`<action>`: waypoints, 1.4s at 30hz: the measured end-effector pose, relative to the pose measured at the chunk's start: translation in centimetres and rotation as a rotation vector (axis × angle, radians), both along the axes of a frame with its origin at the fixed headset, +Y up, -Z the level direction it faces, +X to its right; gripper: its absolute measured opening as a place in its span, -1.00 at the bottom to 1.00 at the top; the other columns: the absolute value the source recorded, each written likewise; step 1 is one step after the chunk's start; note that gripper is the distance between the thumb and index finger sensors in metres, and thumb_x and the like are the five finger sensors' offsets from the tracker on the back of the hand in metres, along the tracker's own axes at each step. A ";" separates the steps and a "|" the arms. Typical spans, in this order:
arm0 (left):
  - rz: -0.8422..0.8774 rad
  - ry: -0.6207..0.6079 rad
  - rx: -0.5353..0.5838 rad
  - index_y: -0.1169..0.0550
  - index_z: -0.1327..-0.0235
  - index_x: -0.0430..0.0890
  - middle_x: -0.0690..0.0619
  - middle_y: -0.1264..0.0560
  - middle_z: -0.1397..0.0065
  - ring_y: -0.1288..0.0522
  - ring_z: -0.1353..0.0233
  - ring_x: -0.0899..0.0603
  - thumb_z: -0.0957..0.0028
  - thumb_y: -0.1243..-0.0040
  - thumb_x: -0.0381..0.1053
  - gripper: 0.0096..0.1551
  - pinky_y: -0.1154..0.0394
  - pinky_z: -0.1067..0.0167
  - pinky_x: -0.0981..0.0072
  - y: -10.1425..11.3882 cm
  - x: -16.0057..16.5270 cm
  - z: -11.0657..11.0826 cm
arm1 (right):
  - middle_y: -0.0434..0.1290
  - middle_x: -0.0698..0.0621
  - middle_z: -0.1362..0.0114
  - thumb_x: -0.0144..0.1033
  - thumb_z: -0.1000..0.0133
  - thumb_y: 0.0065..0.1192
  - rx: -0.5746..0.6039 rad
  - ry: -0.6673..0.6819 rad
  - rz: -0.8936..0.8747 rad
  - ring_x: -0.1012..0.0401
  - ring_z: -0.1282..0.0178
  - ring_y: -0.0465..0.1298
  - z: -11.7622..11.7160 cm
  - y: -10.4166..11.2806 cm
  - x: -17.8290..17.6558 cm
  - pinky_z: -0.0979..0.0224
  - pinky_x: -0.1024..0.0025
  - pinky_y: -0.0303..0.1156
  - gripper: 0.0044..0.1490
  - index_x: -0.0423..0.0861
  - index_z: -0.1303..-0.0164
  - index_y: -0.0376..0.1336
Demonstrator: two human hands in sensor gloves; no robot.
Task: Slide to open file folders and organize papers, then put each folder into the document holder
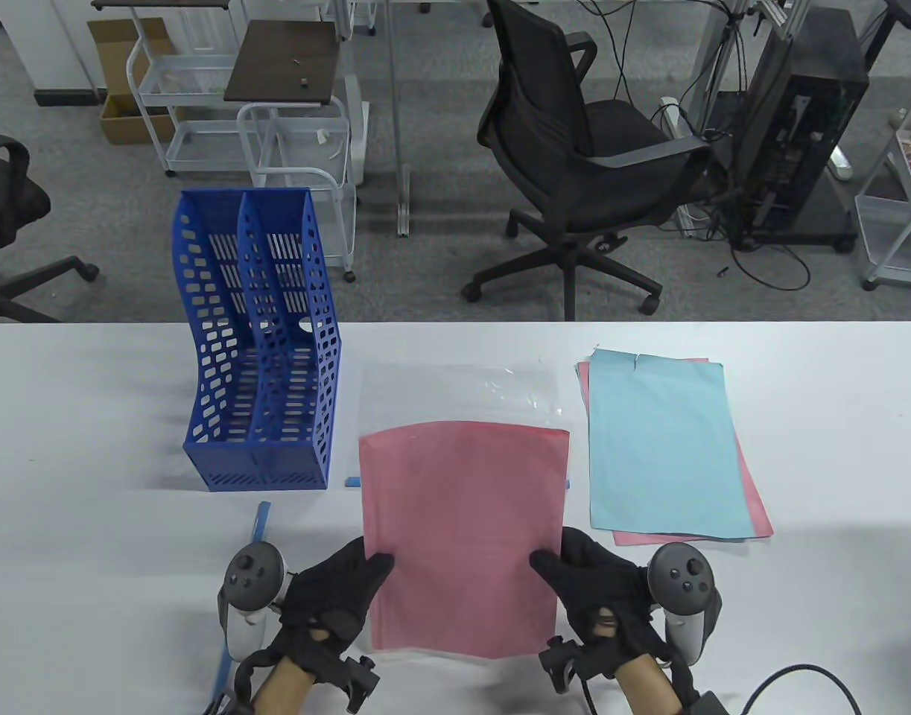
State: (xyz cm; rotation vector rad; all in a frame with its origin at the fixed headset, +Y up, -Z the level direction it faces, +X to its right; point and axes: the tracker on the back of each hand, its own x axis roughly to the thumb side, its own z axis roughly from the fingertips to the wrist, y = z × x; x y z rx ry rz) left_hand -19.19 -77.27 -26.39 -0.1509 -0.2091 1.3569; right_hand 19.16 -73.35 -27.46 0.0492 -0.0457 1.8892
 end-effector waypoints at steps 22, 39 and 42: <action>-0.537 -0.284 -0.012 -0.71 -0.13 -0.04 -0.01 -0.80 0.06 -0.84 0.17 -0.09 0.01 -0.27 0.07 -0.52 -0.71 0.01 0.02 1.3 2.7 0.2 | 0.70 0.15 0.08 0.08 0.23 0.49 0.256 -0.033 0.542 0.20 0.21 0.68 -2.1 5.2 -6.1 -0.19 0.15 0.60 -0.41 0.08 0.03 0.48; -0.887 0.241 -0.149 -0.64 -0.22 -0.05 -0.05 -0.72 -0.10 -0.74 0.01 -0.18 0.05 -0.37 0.10 -0.43 -0.60 -0.12 -0.11 3.0 -4.0 -0.1 | 0.69 0.13 0.17 0.04 0.21 0.46 0.221 -0.098 0.779 0.23 0.34 0.66 -3.3 2.8 -6.1 -0.08 0.20 0.63 -0.45 0.04 0.07 0.49; -1.096 0.445 -0.280 -0.58 -0.31 -0.07 -0.08 -0.66 -0.20 -0.69 -0.07 -0.21 0.08 -0.41 0.09 -0.34 -0.56 -0.17 -0.14 2.6 -7.3 -0.3 | 0.69 0.13 0.16 0.04 0.21 0.46 0.210 -0.099 0.800 0.23 0.34 0.66 -3.4 2.7 -6.0 -0.09 0.20 0.63 -0.45 0.04 0.06 0.49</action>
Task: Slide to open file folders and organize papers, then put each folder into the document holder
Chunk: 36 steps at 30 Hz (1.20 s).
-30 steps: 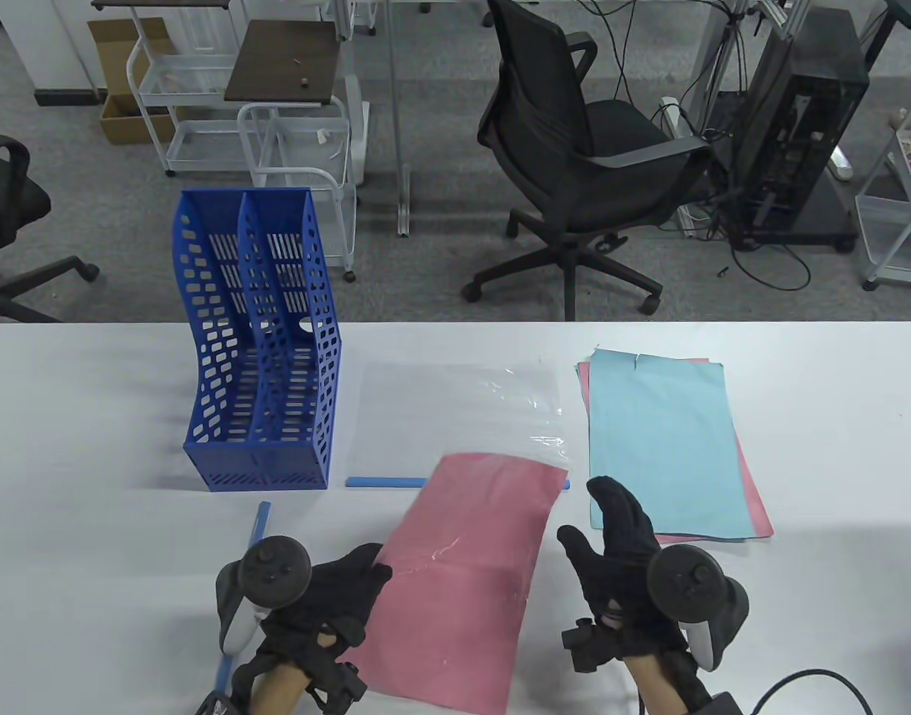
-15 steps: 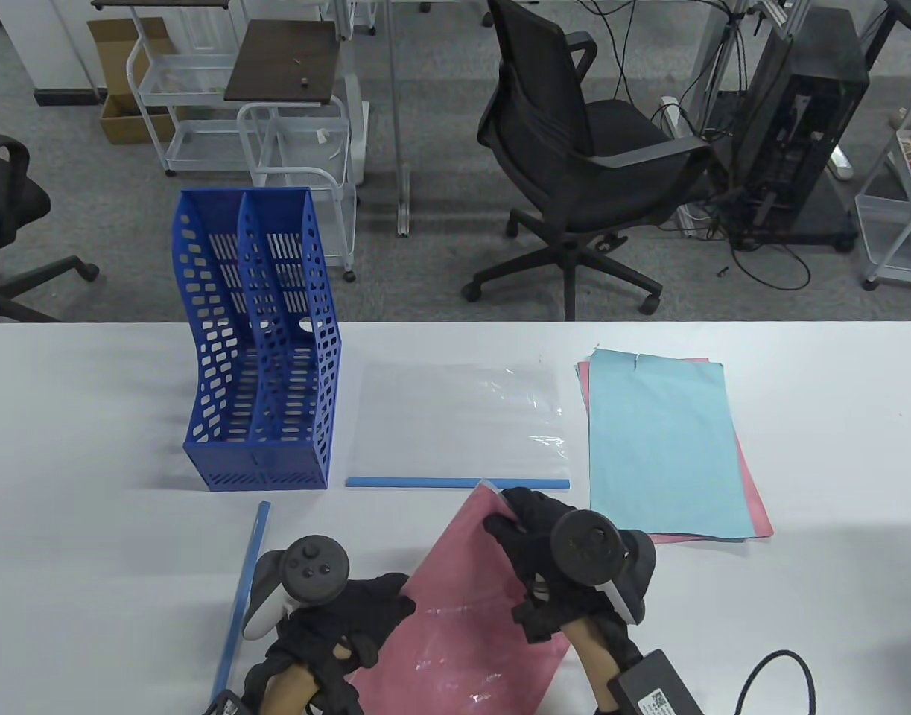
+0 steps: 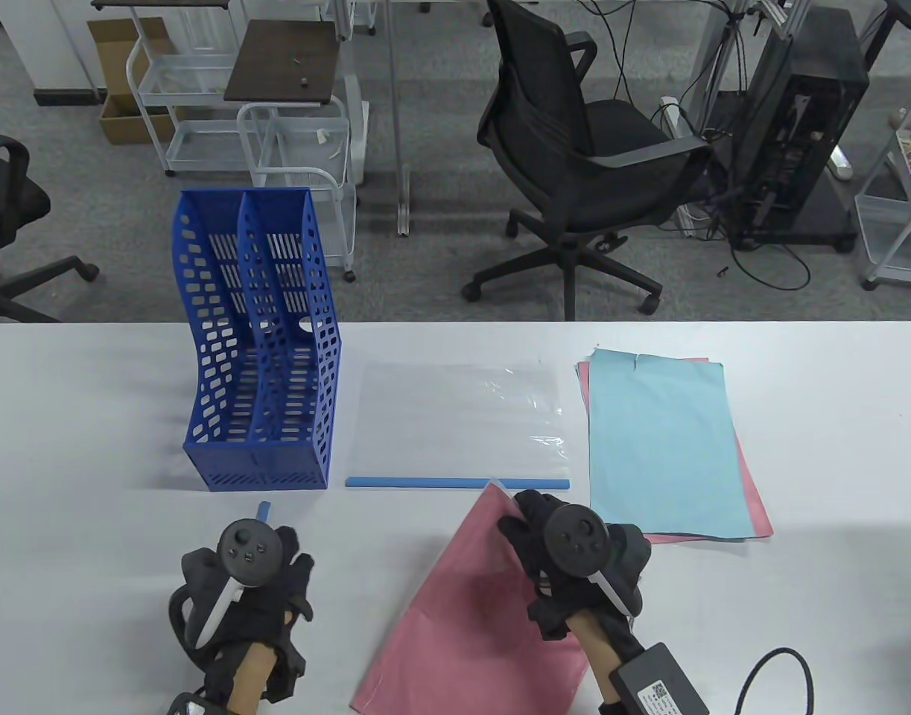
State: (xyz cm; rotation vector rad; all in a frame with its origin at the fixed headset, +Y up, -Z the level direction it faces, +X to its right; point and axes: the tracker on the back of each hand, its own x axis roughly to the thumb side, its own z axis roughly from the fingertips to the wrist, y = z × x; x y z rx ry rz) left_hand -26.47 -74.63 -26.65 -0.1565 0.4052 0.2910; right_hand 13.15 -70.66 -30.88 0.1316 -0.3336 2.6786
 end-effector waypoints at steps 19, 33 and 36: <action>-0.074 -0.002 -0.274 -0.70 -0.06 -0.14 -0.05 -0.69 0.05 -0.72 0.24 -0.10 0.16 -0.37 0.11 -0.43 -0.65 0.25 0.11 -2.0 2.5 -2.3 | 0.69 0.13 0.16 0.04 0.22 0.47 -0.049 0.058 0.083 0.23 0.34 0.66 -0.3 -0.8 -0.8 -0.09 0.20 0.63 -0.45 0.05 0.07 0.49; 0.852 -0.339 0.426 -0.59 -0.21 -0.06 0.00 -0.65 -0.08 -0.72 0.16 -0.05 0.03 -0.28 0.13 -0.44 -0.66 0.18 0.17 7.1 7.5 -4.4 | 0.69 0.13 0.15 0.02 0.24 0.49 -0.080 0.340 0.026 0.22 0.31 0.65 0.5 -0.8 -3.0 -0.15 0.18 0.61 -0.46 0.07 0.08 0.49; 0.953 -0.273 0.530 -0.59 -0.21 -0.05 0.01 -0.66 -0.08 -0.74 0.15 -0.04 0.03 -0.28 0.14 -0.44 -0.67 0.18 0.17 6.8 5.6 -4.2 | 0.69 0.13 0.15 0.02 0.24 0.49 -0.075 0.372 0.064 0.21 0.30 0.65 0.8 -0.9 -3.5 -0.16 0.18 0.60 -0.46 0.07 0.09 0.49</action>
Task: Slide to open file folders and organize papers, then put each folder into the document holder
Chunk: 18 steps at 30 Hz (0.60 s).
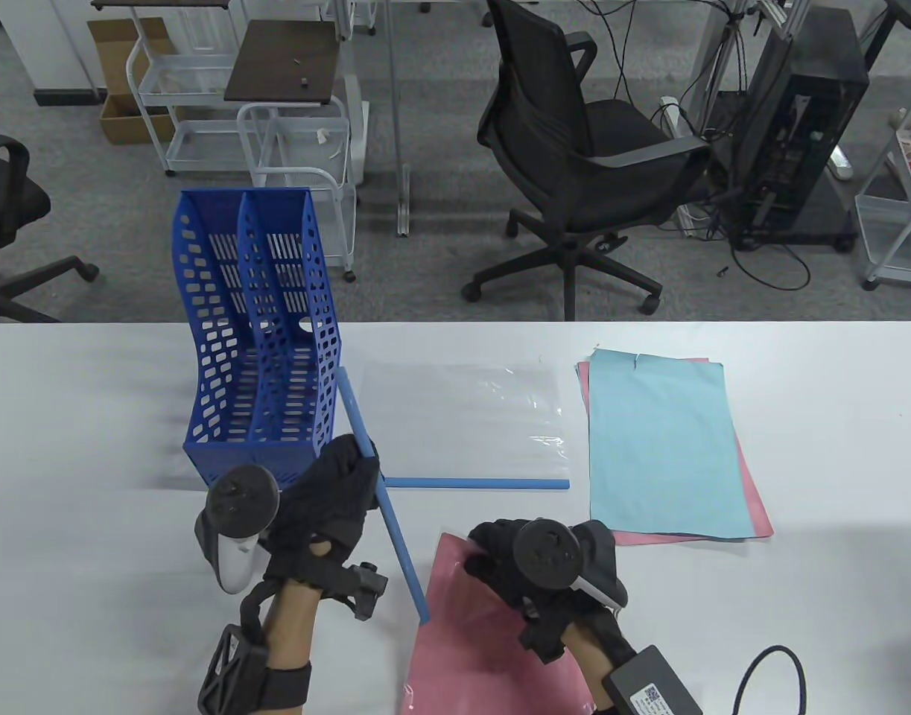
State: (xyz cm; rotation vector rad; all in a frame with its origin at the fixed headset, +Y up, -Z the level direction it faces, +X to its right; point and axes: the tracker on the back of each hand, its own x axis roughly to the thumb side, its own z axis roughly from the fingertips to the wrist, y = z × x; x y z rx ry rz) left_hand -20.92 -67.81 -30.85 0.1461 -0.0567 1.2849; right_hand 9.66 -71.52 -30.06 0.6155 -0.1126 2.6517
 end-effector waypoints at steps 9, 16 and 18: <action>0.218 0.154 0.047 -0.57 -0.24 -0.02 0.04 -0.65 -0.11 -0.75 0.13 -0.03 0.01 -0.25 0.15 -0.44 -0.69 0.16 0.19 -0.2 -4.2 1.1 | 0.69 0.12 0.16 0.02 0.25 0.49 -0.047 0.097 0.032 0.21 0.30 0.66 0.1 -0.7 -0.6 -0.17 0.16 0.61 -0.47 0.07 0.10 0.50; 0.253 0.186 0.032 -0.57 -0.24 -0.02 0.04 -0.65 -0.11 -0.75 0.13 -0.02 0.00 -0.24 0.15 -0.44 -0.69 0.16 0.20 -0.3 -5.4 1.5 | 0.69 0.12 0.15 0.01 0.24 0.49 -0.045 0.143 0.042 0.21 0.29 0.66 0.7 -0.7 -1.7 -0.17 0.16 0.60 -0.47 0.07 0.10 0.50; 0.260 0.177 0.024 -0.57 -0.24 -0.03 0.03 -0.65 -0.11 -0.75 0.13 -0.03 0.00 -0.25 0.15 -0.44 -0.69 0.16 0.19 -0.4 -5.4 1.5 | 0.69 0.12 0.15 0.01 0.24 0.49 -0.042 0.149 0.043 0.21 0.29 0.66 0.8 -0.7 -1.9 -0.17 0.16 0.60 -0.47 0.07 0.10 0.50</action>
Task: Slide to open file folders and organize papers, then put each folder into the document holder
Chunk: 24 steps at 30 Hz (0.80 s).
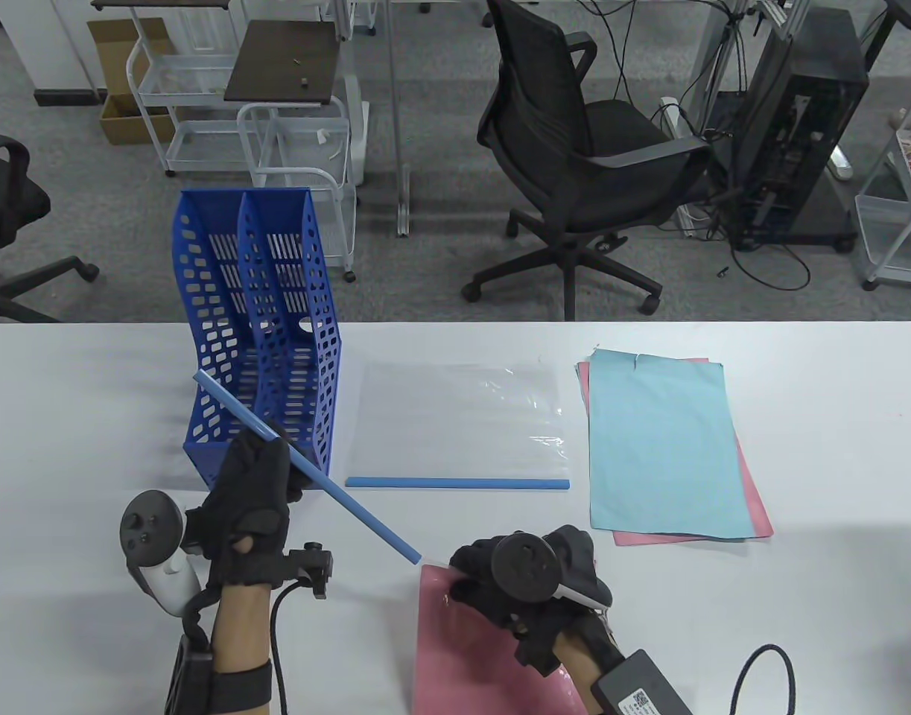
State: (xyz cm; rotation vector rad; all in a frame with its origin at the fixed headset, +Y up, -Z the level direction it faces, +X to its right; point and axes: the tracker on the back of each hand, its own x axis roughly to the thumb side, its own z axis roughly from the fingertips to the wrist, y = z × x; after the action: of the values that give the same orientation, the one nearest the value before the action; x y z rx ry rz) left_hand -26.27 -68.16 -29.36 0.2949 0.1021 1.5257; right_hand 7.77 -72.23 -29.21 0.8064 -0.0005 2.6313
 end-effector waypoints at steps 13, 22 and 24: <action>-0.007 -0.014 -0.012 -0.58 -0.24 -0.03 0.02 -0.65 -0.11 -0.76 0.13 -0.03 0.00 -0.25 0.14 -0.44 -0.69 0.16 0.19 0.1 -0.3 0.0 | 0.69 0.12 0.16 0.02 0.24 0.49 -0.013 0.032 -0.001 0.21 0.29 0.66 0.2 0.1 -0.4 -0.17 0.16 0.60 -0.47 0.07 0.10 0.50; -0.015 -0.037 -0.028 -0.58 -0.25 -0.04 0.01 -0.65 -0.12 -0.75 0.12 -0.05 -0.01 -0.25 0.13 -0.44 -0.68 0.15 0.17 0.2 -0.5 0.0 | 0.69 0.12 0.16 0.02 0.23 0.49 -0.015 0.046 0.022 0.20 0.30 0.66 0.5 0.1 -0.7 -0.16 0.15 0.61 -0.47 0.06 0.10 0.50; -0.029 -0.043 -0.031 -0.58 -0.25 -0.04 0.01 -0.65 -0.12 -0.75 0.12 -0.04 -0.01 -0.25 0.13 -0.44 -0.69 0.15 0.17 0.3 -0.4 0.0 | 0.69 0.12 0.16 0.02 0.24 0.49 -0.016 0.051 0.038 0.21 0.30 0.66 0.5 0.1 -0.9 -0.16 0.15 0.61 -0.47 0.06 0.10 0.50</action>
State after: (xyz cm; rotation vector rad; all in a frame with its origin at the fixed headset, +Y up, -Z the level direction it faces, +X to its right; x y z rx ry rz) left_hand -26.65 -67.89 -29.40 0.2383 0.0871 1.4996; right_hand 6.87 -72.15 -28.68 0.8766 0.0502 2.6418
